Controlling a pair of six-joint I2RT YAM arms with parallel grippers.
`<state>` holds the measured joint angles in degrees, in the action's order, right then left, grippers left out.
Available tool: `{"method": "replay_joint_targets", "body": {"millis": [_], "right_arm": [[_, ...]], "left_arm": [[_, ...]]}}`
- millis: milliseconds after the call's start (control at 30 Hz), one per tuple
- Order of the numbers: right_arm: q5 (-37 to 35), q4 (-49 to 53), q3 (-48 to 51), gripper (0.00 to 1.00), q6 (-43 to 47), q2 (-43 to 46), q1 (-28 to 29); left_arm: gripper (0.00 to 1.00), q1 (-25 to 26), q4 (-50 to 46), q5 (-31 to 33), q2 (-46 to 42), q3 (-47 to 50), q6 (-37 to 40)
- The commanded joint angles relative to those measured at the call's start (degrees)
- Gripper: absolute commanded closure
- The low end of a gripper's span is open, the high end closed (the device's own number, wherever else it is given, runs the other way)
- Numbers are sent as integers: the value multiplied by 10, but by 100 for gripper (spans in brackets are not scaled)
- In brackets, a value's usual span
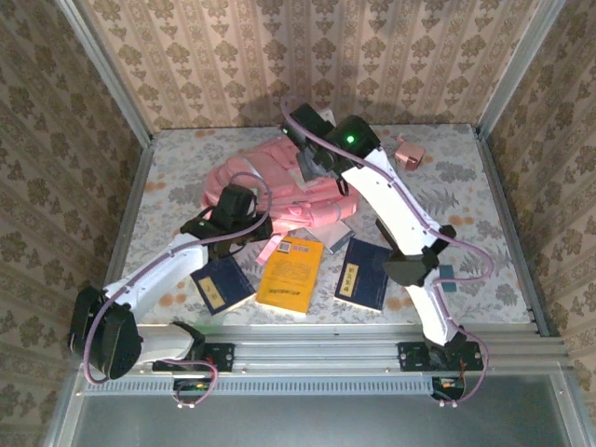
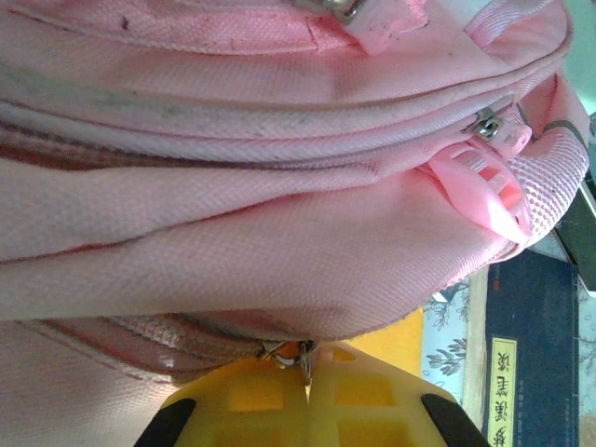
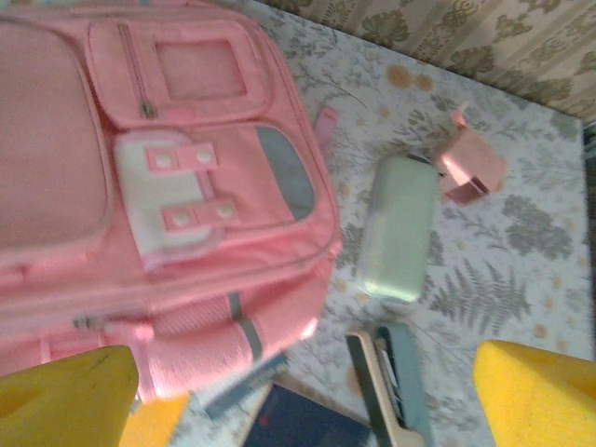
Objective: Pack the student bag
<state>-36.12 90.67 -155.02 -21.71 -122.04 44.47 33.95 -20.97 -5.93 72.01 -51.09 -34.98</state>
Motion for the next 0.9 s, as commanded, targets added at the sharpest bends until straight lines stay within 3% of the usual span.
{"method": "replay_joint_targets", "body": {"millis": [0,133,267,367,467,567,633,867], "right_arm": [[-72,-23,130,3,29,109,36],[-10,-224,472,0,24,304,35],[200,-433,727,0,-42,476,-22],[354,-598,878,0,-155,538,-63],[436,-808,1014,1,-328,560,-81],[408,-923,1088,15,-546,532,-81],[402,-948,1094,18,-620,503,-74],[420,-1078,1063,19,-701,394,-67]], "left_arm": [[100,-6,29,-16,-5,-31,-1],[100,-7,33,-27,1,-33,1],[100,-6,35,-45,5,-34,3],[100,1,32,-55,8,-40,10],[100,11,33,-62,8,-44,17],[100,20,37,-69,7,-48,21],[100,27,37,-67,9,-51,26],[100,44,30,-59,28,-67,31]]}}
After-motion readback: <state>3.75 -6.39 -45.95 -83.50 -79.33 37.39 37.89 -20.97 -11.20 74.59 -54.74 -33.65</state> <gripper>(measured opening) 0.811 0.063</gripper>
